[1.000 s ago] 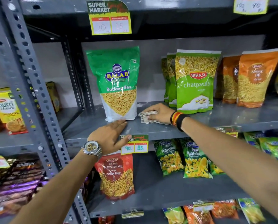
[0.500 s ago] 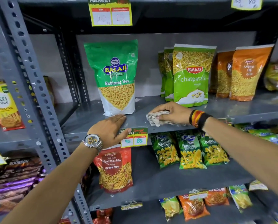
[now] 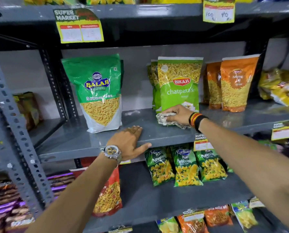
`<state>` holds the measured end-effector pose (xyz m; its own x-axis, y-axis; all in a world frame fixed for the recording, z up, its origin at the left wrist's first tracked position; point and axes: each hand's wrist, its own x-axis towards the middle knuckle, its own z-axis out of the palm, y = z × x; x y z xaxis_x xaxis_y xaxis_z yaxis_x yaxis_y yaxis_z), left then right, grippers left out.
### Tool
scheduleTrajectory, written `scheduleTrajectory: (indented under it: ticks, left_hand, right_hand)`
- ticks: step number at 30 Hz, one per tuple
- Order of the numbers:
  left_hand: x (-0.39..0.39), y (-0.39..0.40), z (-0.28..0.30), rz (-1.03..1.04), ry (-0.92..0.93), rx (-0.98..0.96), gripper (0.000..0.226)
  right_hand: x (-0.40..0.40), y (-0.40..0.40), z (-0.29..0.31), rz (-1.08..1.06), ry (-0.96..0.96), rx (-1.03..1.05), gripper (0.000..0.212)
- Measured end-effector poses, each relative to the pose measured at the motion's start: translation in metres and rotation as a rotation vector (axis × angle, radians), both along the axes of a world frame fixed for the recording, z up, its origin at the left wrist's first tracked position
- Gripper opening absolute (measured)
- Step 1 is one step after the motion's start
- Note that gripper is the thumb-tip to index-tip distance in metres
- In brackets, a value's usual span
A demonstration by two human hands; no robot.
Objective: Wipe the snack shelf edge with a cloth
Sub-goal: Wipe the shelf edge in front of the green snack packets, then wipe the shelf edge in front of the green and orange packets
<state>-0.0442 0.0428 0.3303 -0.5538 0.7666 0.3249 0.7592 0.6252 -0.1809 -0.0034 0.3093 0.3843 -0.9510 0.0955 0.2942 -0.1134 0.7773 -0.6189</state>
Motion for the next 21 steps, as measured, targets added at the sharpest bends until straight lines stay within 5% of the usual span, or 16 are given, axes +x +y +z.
scheduleTrajectory:
  ticks: [11,16,21]
  left_hand:
    - [0.001,0.008,-0.005,0.104,-0.039,0.03,0.101]
    - [0.0,0.008,-0.006,0.117,-0.049,0.024,0.1]
    - [-0.002,0.005,-0.008,0.101,-0.048,0.021,0.1]
  right_hand:
    - [0.035,0.047,-0.006,0.513,-0.145,-0.004,0.034]
    - [0.017,0.072,0.0,0.247,0.088,-0.094,0.032]
    - [0.044,0.054,-0.02,0.27,-0.046,0.018,0.03]
